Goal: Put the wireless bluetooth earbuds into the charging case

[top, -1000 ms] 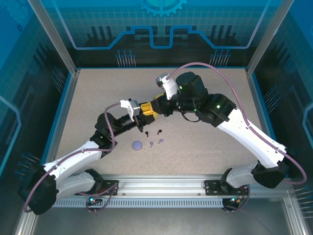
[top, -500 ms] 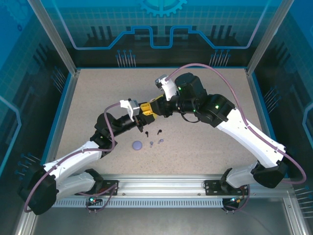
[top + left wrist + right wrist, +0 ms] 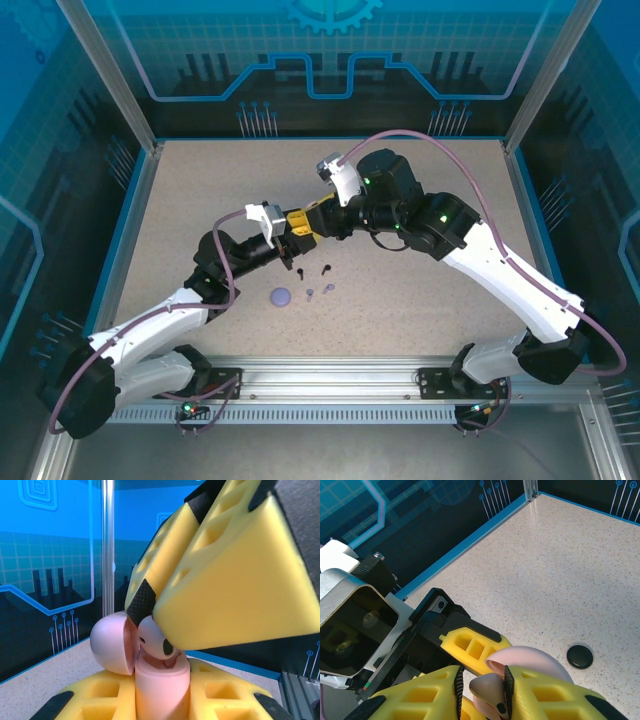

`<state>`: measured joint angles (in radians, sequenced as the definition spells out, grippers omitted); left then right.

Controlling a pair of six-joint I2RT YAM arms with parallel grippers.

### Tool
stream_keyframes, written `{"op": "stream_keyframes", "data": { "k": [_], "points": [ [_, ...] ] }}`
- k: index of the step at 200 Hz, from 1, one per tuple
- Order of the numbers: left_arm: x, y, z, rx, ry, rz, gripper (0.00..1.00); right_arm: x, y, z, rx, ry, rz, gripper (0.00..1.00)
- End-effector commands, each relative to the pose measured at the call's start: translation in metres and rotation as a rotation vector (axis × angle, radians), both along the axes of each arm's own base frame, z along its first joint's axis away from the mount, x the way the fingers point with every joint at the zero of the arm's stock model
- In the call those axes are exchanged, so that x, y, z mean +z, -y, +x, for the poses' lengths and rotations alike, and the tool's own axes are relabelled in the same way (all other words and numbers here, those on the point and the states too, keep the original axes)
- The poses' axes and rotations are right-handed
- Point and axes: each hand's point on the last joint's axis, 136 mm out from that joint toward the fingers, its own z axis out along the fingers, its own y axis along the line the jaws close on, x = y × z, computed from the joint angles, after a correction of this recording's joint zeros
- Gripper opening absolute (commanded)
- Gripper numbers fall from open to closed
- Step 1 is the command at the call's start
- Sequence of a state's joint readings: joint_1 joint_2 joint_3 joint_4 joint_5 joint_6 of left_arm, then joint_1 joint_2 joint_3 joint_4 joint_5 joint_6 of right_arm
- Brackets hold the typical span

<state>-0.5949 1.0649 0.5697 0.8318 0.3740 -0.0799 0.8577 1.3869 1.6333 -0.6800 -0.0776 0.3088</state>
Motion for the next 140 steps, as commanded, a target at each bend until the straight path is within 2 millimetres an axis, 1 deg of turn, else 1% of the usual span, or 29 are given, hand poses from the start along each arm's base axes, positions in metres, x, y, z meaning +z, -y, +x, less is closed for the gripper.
{"op": "stream_keyframes", "data": {
  "k": [1,54,70,98,117,140],
  "points": [
    [0.016,-0.003,-0.008,-0.008,0.045,-0.038,0.0,0.004,0.007,-0.003,-0.012,0.026,-0.018,0.31],
    [0.008,-0.003,-0.007,-0.002,0.029,-0.009,0.0,0.007,0.017,0.0,-0.051,0.048,-0.037,0.32],
    [0.005,-0.003,-0.007,0.002,0.025,-0.002,0.0,0.011,0.019,-0.001,-0.051,0.055,-0.027,0.33],
    [0.004,-0.004,-0.006,0.009,0.024,0.002,0.0,0.029,0.024,-0.006,-0.039,0.086,0.024,0.42],
    [0.007,-0.004,-0.006,0.007,0.027,-0.001,0.0,0.04,0.034,-0.008,-0.044,0.119,0.052,0.48],
    [0.012,-0.004,-0.007,0.008,0.03,-0.007,0.0,0.045,0.045,-0.008,-0.04,0.144,0.082,0.6]
  ]
}}
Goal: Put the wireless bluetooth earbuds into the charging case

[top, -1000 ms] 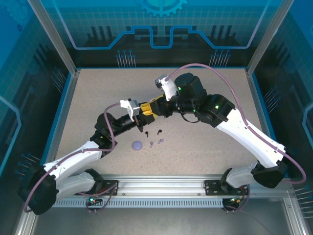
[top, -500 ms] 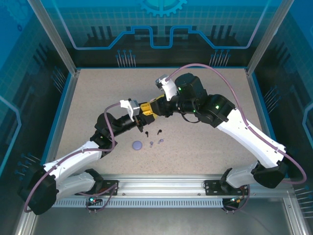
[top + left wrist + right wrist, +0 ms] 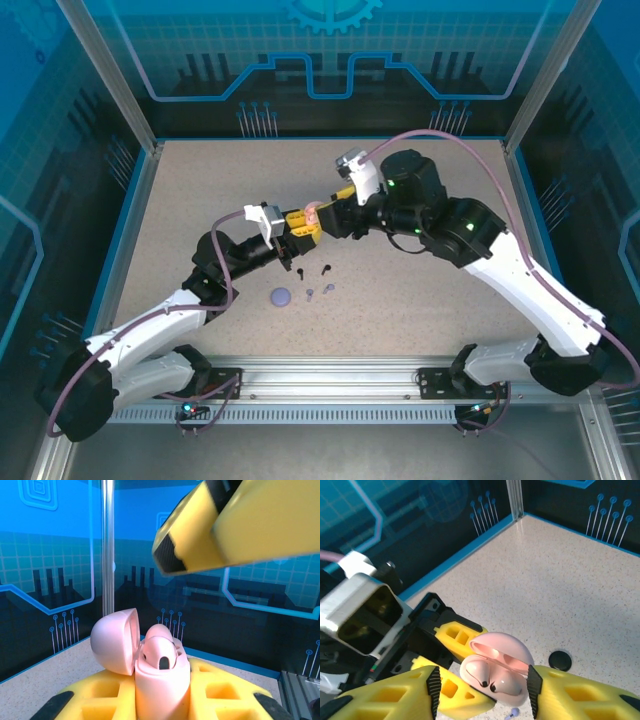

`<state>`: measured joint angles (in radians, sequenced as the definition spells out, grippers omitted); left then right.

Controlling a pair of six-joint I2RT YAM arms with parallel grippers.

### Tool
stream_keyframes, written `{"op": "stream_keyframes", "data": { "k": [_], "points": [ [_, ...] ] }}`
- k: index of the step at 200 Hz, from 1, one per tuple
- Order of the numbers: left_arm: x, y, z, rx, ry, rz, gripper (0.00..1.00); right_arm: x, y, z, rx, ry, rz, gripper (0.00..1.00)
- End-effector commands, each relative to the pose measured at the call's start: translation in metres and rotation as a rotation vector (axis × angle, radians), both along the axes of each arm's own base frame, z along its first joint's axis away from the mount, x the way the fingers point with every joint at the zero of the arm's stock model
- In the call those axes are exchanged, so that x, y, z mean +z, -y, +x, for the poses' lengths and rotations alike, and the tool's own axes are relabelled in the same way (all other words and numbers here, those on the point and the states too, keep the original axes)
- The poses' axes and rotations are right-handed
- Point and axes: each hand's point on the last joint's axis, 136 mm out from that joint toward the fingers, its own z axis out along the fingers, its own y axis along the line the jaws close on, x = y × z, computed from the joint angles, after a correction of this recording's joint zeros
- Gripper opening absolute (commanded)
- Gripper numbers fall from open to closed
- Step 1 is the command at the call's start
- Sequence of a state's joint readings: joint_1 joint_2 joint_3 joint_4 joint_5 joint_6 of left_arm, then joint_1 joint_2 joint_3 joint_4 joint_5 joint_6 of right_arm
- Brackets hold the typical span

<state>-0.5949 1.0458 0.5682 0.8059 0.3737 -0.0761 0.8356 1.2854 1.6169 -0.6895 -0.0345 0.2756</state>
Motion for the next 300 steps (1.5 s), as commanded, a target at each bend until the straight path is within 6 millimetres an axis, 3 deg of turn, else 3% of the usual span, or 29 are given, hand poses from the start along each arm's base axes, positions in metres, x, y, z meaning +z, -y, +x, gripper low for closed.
{"op": "stream_keyframes", "data": {
  "k": [1,39,73,125,182,245,269,300],
  "points": [
    [0.012,-0.002,-0.005,0.006,0.035,-0.014,0.0,0.017,0.015,-0.002,0.006,0.055,0.054,0.6],
    [0.021,-0.004,-0.005,0.01,0.035,-0.031,0.0,0.01,0.033,0.006,0.002,0.05,0.112,0.8],
    [0.029,-0.004,-0.005,0.002,0.032,-0.051,0.0,0.001,0.037,0.012,0.041,0.017,0.203,1.0],
    [0.042,0.002,-0.001,-0.028,0.024,-0.088,0.0,-0.011,0.017,0.011,0.202,-0.08,0.269,1.0],
    [0.043,0.007,0.004,-0.034,0.023,-0.093,0.0,0.005,-0.003,0.014,0.32,-0.095,0.324,1.0],
    [0.039,0.008,0.006,-0.029,0.019,-0.08,0.0,0.017,-0.01,0.006,0.392,-0.124,0.334,0.83],
    [0.039,0.008,0.006,-0.027,0.023,-0.081,0.0,0.012,-0.011,0.005,0.389,-0.142,0.311,0.83],
    [0.04,0.008,0.006,-0.033,0.021,-0.084,0.0,-0.006,-0.003,0.022,0.276,-0.152,0.241,0.89]
  ]
}}
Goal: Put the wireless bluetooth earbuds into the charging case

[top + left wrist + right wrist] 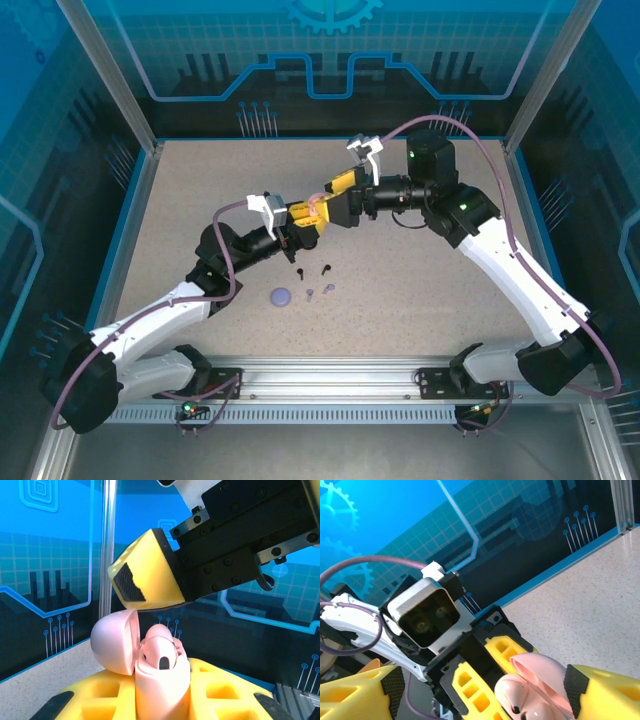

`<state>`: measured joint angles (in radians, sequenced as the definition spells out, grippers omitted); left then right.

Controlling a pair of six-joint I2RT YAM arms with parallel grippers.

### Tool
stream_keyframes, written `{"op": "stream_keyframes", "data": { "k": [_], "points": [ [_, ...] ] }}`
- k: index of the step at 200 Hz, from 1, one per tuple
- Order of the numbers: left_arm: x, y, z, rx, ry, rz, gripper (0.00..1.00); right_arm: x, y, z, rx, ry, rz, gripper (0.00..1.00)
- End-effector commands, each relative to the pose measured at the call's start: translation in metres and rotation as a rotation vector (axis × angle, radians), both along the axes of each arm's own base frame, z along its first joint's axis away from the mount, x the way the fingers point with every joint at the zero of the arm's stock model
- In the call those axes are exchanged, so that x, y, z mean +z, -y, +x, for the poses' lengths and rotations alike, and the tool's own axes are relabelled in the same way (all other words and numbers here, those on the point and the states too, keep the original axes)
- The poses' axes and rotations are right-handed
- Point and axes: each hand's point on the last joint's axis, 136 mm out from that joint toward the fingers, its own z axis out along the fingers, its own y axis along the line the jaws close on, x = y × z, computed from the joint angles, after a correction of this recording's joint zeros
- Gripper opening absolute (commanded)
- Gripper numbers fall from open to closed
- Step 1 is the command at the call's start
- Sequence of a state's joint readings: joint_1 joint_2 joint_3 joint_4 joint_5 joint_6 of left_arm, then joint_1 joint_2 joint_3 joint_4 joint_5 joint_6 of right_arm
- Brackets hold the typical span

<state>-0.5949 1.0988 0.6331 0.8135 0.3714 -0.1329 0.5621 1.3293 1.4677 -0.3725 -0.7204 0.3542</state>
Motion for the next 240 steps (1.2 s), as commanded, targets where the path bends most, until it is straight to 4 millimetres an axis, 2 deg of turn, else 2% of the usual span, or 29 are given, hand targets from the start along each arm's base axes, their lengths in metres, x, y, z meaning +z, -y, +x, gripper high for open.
{"op": "stream_keyframes", "data": {
  "k": [1,25,55,85,117,161,210,240],
  "points": [
    [0.026,0.002,-0.005,-0.021,0.053,-0.047,0.0,-0.01,0.006,0.01,-0.059,-0.009,-0.061,0.89],
    [0.025,0.001,-0.005,-0.021,0.054,-0.046,0.0,-0.016,0.005,0.014,-0.069,-0.033,-0.073,0.94],
    [0.025,0.001,-0.005,-0.021,0.054,-0.046,0.0,-0.018,-0.002,0.007,-0.007,-0.068,-0.059,0.94],
    [0.023,0.001,-0.005,-0.019,0.051,-0.044,0.0,-0.008,-0.005,-0.003,0.048,-0.062,-0.022,0.85],
    [0.018,0.001,-0.003,-0.014,0.035,-0.04,0.0,0.006,-0.003,-0.012,0.071,-0.018,0.012,0.81],
    [0.013,0.001,-0.001,-0.003,0.023,-0.03,0.0,0.013,0.001,-0.019,0.081,0.002,0.023,0.74],
    [0.01,0.001,0.0,-0.002,0.014,-0.027,0.0,0.004,0.007,-0.016,0.021,0.013,-0.016,0.74],
    [0.006,0.001,0.002,0.003,-0.005,-0.02,0.0,-0.009,0.026,-0.001,-0.126,0.036,-0.113,0.76]
  ]
}}
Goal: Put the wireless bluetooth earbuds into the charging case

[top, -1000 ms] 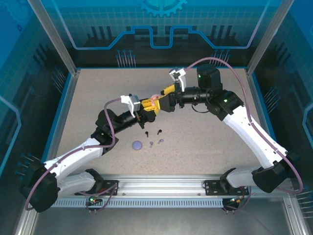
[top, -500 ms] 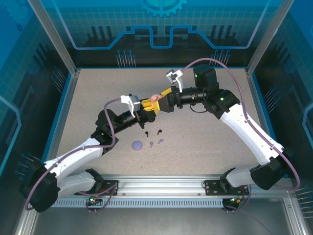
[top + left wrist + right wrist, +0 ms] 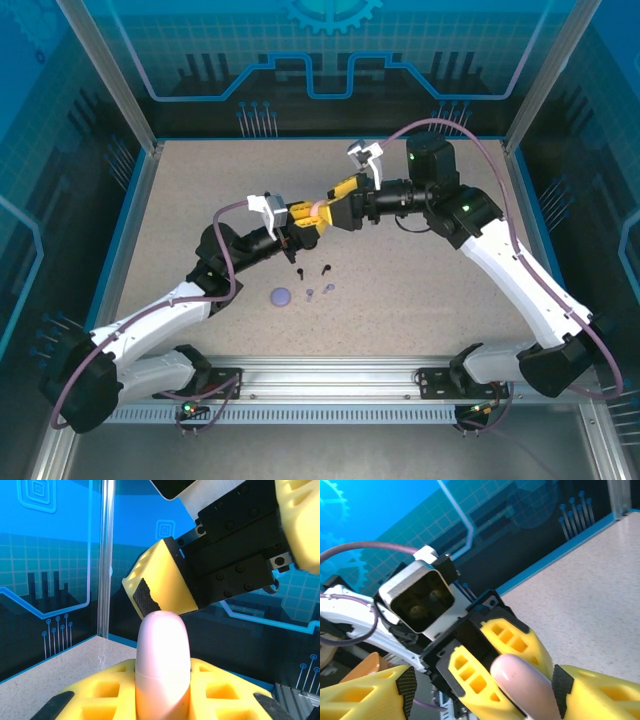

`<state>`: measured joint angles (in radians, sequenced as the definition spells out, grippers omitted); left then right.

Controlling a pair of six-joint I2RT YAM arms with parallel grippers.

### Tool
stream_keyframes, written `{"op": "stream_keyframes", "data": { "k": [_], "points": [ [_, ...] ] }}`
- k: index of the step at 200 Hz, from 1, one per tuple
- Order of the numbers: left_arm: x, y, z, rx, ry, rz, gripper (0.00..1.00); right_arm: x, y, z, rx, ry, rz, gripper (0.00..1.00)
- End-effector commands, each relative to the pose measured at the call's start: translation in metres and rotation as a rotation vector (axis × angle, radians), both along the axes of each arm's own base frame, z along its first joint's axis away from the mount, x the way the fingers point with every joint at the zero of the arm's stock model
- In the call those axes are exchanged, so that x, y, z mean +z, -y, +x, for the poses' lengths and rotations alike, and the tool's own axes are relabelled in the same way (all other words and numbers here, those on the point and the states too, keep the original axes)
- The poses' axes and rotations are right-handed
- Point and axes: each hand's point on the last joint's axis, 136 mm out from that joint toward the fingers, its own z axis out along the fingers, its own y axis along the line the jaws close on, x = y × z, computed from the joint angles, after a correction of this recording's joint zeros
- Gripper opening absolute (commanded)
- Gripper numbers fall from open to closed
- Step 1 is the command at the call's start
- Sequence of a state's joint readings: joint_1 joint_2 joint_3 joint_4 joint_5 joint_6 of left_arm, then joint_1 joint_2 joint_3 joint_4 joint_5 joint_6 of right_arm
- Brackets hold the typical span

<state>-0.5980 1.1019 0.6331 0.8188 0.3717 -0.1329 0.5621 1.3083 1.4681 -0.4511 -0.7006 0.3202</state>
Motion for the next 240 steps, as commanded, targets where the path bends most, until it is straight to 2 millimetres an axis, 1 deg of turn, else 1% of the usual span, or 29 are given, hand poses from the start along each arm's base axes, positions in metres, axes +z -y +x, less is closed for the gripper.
{"op": "stream_keyframes", "data": {
  "k": [1,15,32,51,60,69,75,88,99,117,135,145,174,197,209,240],
  "points": [
    [0.006,0.0,0.003,0.007,-0.009,-0.019,0.0,-0.002,0.02,0.006,-0.121,0.051,-0.077,0.76],
    [-0.001,0.001,0.006,0.014,-0.046,-0.006,0.0,-0.013,0.036,0.018,-0.239,0.066,-0.146,0.78],
    [-0.013,0.003,0.012,0.02,-0.103,0.009,0.0,-0.024,0.06,0.03,-0.387,0.087,-0.217,0.84],
    [-0.03,0.006,0.021,0.031,-0.201,0.012,0.0,-0.042,0.099,0.043,-0.607,0.078,-0.311,0.93],
    [-0.043,0.01,0.028,0.03,-0.27,0.018,0.0,-0.052,0.115,0.046,-0.69,0.055,-0.345,0.95],
    [-0.055,0.013,0.034,0.028,-0.342,0.02,0.0,-0.063,0.13,0.047,-0.756,0.024,-0.368,0.99],
    [-0.064,0.017,0.039,0.027,-0.395,0.023,0.0,-0.07,0.139,0.048,-0.795,0.004,-0.38,1.0],
    [-0.084,0.023,0.048,0.029,-0.51,0.035,0.0,-0.084,0.152,0.046,-0.843,-0.039,-0.387,1.0],
    [-0.105,0.03,0.059,0.044,-0.62,0.063,0.0,-0.094,0.161,0.044,-0.871,-0.067,-0.389,1.0],
    [-0.143,0.041,0.071,0.059,-0.82,0.142,0.0,-0.106,0.172,0.04,-0.907,-0.096,-0.392,1.0],
    [-0.172,0.052,0.079,0.06,-0.976,0.215,0.0,-0.113,0.18,0.037,-0.926,-0.11,-0.396,1.0],
    [-0.189,0.054,0.083,0.078,-1.056,0.249,0.0,-0.116,0.183,0.036,-0.934,-0.115,-0.399,1.0],
    [-0.233,0.059,0.094,0.139,-1.231,0.315,0.0,-0.123,0.187,0.035,-0.935,-0.128,-0.411,1.0],
    [-0.261,0.065,0.098,0.157,-1.335,0.363,0.0,-0.129,0.187,0.035,-0.928,-0.142,-0.416,1.0],
    [-0.272,0.067,0.101,0.163,-1.367,0.362,0.0,-0.131,0.188,0.035,-0.925,-0.147,-0.419,1.0],
    [-0.29,0.075,0.104,0.164,-1.417,0.357,0.0,-0.137,0.188,0.035,-0.918,-0.158,-0.427,1.0]
  ]
}}
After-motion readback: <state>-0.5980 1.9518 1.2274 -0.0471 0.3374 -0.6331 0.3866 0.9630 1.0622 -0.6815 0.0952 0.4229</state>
